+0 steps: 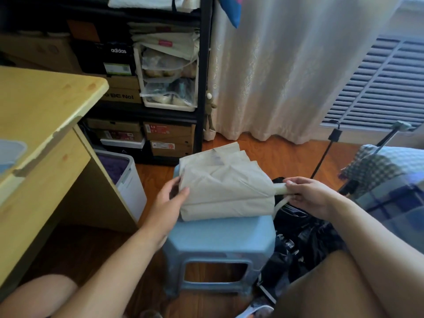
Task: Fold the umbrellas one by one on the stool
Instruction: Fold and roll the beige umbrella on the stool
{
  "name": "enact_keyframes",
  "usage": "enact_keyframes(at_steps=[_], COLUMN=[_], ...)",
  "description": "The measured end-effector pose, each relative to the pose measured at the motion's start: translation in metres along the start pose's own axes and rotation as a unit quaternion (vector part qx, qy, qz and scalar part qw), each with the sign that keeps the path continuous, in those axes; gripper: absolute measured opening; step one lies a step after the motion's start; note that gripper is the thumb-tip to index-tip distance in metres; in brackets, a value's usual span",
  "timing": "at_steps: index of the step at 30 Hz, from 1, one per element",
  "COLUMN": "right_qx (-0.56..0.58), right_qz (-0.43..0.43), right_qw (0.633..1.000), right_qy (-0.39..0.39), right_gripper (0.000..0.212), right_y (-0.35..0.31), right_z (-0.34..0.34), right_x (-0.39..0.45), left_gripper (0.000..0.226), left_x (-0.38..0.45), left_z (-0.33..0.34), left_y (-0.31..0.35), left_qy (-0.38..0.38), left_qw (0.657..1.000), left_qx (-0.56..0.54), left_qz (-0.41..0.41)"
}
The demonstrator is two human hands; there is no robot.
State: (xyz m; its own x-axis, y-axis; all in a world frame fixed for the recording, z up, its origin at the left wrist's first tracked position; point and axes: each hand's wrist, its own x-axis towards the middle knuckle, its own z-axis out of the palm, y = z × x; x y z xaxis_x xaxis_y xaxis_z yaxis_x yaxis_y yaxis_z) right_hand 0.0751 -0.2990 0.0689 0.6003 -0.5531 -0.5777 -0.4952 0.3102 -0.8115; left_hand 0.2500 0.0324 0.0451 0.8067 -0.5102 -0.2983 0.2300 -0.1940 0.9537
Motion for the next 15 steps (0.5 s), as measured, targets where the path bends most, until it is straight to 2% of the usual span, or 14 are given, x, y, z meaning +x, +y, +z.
enact_keyframes(at_steps=[2, 4, 8, 15], right_qx=[0.012, 0.002, -0.079, -0.139], right_qz=[0.013, 0.032, 0.062, 0.052], right_qw=[1.000, 0.998, 0.988, 0.980], right_qy=[0.019, 0.049, 0.121, 0.130], right_gripper=[0.030, 0.033, 0.045, 0.038], right_y=[-0.002, -0.002, 0.002, 0.001], right_z=[0.000, 0.001, 0.002, 0.019], right_x=[-0.003, -0.007, -0.006, -0.011], left_gripper=[0.031, 0.028, 0.025, 0.026], left_x=[-0.004, -0.013, -0.028, -0.028], left_z=[-0.003, -0.006, -0.005, -0.005], left_y=[0.004, 0.012, 0.012, 0.005], left_qy=[-0.002, -0.012, -0.026, -0.012], left_qw=[0.990, 0.986, 0.995, 0.999], left_qx=[-0.131, -0.158, -0.084, 0.040], left_qz=[-0.044, -0.053, -0.053, -0.023])
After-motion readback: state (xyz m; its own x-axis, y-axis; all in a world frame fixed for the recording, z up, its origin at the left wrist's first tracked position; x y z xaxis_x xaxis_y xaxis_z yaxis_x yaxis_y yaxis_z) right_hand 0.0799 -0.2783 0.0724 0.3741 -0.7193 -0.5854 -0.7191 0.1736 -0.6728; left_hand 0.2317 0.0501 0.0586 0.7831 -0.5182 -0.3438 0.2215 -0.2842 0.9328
